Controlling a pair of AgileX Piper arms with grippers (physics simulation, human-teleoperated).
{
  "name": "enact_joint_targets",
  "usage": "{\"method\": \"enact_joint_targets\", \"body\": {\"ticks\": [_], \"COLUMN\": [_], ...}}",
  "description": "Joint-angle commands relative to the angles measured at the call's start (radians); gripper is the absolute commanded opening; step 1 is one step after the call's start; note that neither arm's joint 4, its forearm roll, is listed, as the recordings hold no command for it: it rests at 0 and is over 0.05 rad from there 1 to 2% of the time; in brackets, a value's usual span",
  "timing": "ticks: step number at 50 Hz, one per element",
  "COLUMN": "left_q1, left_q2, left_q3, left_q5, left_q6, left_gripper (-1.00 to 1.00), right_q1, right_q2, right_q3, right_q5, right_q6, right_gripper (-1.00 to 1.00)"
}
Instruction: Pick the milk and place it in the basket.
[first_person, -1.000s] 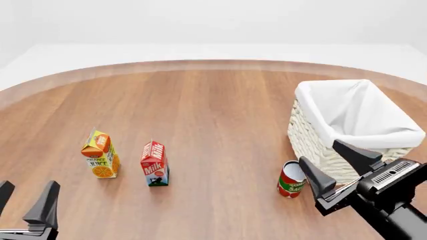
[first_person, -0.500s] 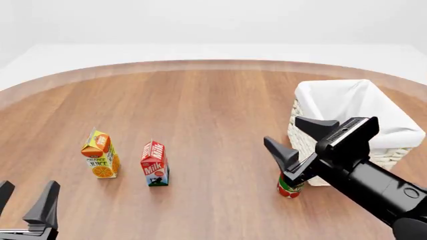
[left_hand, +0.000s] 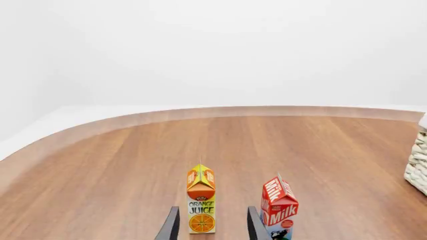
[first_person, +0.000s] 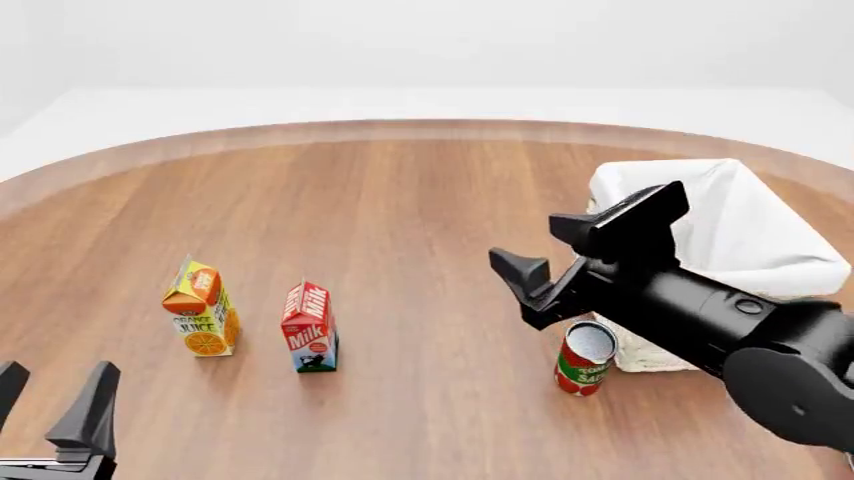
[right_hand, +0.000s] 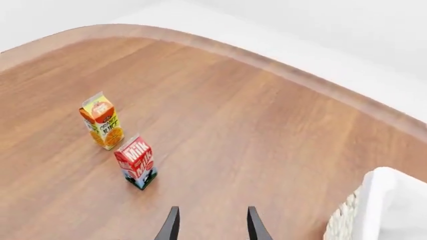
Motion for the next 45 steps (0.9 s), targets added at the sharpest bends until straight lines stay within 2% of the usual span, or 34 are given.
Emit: {"method": "enact_joint_targets", "body": {"ticks": [1,2,4,8,10,11,13,20,22,24,27,29,34,35,38,39,41,42,45], "left_q1": [0.000,0.000,0.000,0.000,0.000,0.000,0.000,0.000,0.000,0.000,0.000,0.000,0.000,0.000,0.000,0.000,0.000,0.000,0.000], "left_q2": [0.000,0.000,0.000,0.000,0.000,0.000,0.000,0.000,0.000,0.000,0.000,0.000,0.000,0.000,0.000,0.000,0.000,0.000,0.000], "left_q3": [0.000,0.000,0.000,0.000,0.000,0.000,0.000,0.000,0.000,0.000,0.000,0.000,0.000,0.000,0.000,0.000,0.000,0.000,0.000], "left_q5": [0.000,0.000,0.000,0.000,0.000,0.000,0.000,0.000,0.000,0.000,0.000,0.000,0.000,0.000,0.000,0.000,0.000,0.000,0.000], "left_q6": [0.000,0.000,0.000,0.000,0.000,0.000,0.000,0.000,0.000,0.000,0.000,0.000,0.000,0.000,0.000,0.000,0.000,0.000,0.000], "left_gripper": [1.00,1.00,1.00,1.00,1.00,1.00,1.00,1.00,1.00,1.00,1.00,1.00,1.00,1.00,1.00,1.00,1.00,1.00,1.00], "right_q1": [0.009,0.011,0.010,0.026,0.038,0.043,0.064,0.097,0.113,0.112,0.121,0.131,0.138,0.154,0.150,0.151,0.146,0.142,0.122], "right_q2": [0.082,0.090,0.100,0.119,0.132,0.138,0.146,0.179,0.196,0.205,0.219,0.228,0.252,0.252,0.269,0.275,0.284,0.288,0.315], "right_q3": [-0.095,-0.106,-0.126,-0.164,-0.192,-0.206,-0.221,-0.275,-0.301,-0.321,-0.346,-0.360,-0.389,-0.392,-0.422,-0.427,-0.439,-0.437,-0.457], "right_q5": [0.086,0.098,0.117,0.158,0.186,0.198,0.209,0.245,0.261,0.276,0.291,0.296,0.311,0.303,0.323,0.324,0.327,0.319,0.326], "right_q6": [0.065,0.085,0.087,0.124,0.166,0.154,0.204,0.251,0.296,0.282,0.291,0.321,0.351,0.402,0.395,0.415,0.419,0.452,0.466], "right_gripper": [1.00,1.00,1.00,1.00,1.00,1.00,1.00,1.00,1.00,1.00,1.00,1.00,1.00,1.00,1.00,1.00,1.00,1.00,1.00]}}
